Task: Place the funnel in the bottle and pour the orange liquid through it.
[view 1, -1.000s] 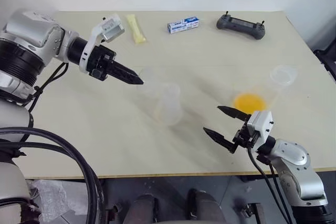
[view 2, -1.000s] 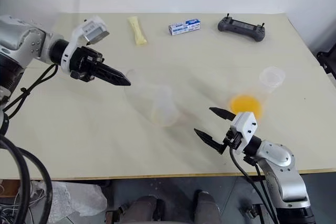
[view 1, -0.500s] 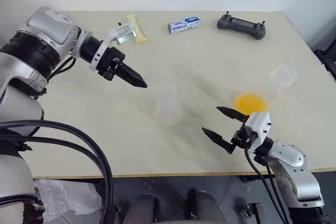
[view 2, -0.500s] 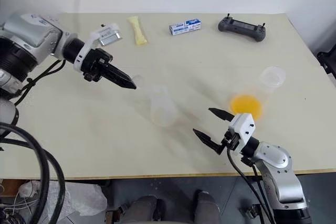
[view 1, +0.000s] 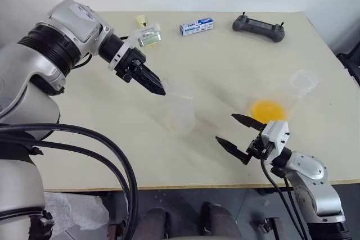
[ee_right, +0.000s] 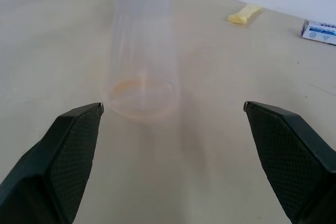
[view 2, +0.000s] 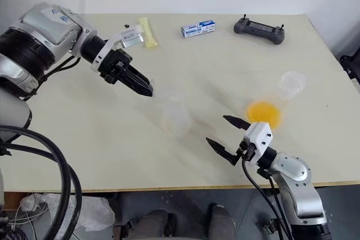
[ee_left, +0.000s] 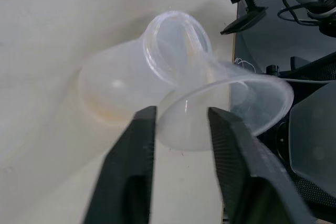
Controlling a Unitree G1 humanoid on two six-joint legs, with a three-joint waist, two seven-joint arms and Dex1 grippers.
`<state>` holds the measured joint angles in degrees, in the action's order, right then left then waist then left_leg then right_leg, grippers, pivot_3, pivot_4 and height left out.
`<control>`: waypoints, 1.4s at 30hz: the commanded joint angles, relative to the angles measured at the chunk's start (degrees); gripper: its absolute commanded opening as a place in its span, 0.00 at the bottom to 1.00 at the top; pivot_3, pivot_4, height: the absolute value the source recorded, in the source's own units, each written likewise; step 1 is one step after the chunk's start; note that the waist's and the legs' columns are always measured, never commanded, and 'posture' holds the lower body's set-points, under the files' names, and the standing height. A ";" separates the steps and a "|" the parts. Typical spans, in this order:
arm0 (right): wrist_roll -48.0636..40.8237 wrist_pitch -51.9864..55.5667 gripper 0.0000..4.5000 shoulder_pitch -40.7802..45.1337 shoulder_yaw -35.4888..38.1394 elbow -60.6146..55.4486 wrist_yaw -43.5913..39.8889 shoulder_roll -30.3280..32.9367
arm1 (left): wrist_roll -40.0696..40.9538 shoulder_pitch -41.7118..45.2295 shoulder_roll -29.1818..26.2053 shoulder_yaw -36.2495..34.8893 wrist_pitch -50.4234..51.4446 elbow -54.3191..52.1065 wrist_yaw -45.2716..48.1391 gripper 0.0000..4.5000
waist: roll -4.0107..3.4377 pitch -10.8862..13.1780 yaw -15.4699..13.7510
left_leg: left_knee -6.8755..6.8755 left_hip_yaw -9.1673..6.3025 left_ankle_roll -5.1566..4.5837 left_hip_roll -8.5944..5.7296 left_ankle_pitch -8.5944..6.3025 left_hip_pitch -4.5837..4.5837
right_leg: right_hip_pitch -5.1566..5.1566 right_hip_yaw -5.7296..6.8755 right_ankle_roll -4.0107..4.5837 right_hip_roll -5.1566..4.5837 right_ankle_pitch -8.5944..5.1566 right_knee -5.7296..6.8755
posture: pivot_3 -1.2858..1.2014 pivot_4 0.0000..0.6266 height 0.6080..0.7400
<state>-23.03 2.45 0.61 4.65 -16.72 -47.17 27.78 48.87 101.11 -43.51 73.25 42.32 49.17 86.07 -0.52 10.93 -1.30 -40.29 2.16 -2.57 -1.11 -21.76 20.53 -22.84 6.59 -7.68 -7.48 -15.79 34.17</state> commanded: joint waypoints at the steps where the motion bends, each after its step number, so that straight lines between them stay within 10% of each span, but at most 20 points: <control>1: -0.20 -1.17 1.00 -0.23 0.15 -1.06 0.35 -0.28 | 0.17 2.18 0.15 -0.54 -0.82 1.53 6.43 0.69 | 0.00 0.00 0.07 | 0.00 0.01 0.00 0.00 0.00 0.00 | 0.00 0.00 0.00 0.00 0.00 0.00 | 0.52 0.24 1.00; 6: -0.09 -1.25 1.00 -0.23 0.48 -0.96 0.35 -0.14 | -0.20 2.03 0.94 -1.65 -1.37 2.75 6.43 0.99 | 0.00 0.00 0.00 | -0.01 0.00 0.00 0.00 0.00 0.00 | -0.01 0.00 0.00 0.00 0.00 0.00 | 0.52 0.24 1.00; 32: 0.18 -1.25 1.00 -0.80 1.54 -1.74 1.21 0.46 | -10.50 1.32 8.58 -25.23 -3.98 11.15 6.43 0.99 | 0.02 0.01 0.06 | -0.13 0.02 -0.05 -0.02 0.01 0.20 | -0.18 0.05 -0.03 -0.01 0.01 0.05 | 0.52 0.24 1.00; 42: -1.51 0.68 1.00 -2.36 3.49 -3.35 0.84 2.98 | -10.92 -21.00 2.76 -57.24 -23.21 2.06 -2.30 0.99 | -0.02 -0.01 0.24 | -0.76 0.04 -0.04 0.02 0.01 0.71 | -0.81 -0.06 -0.03 -0.07 0.02 0.82 | 0.52 0.24 1.00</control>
<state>-23.05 2.98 -1.69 6.01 -17.27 -46.07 29.79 36.09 81.07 -39.50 22.48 22.45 54.90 85.22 -0.54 10.91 -1.06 -41.12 2.19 -2.61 -1.09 -21.76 21.26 -23.66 6.54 -7.70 -7.57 -15.78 35.06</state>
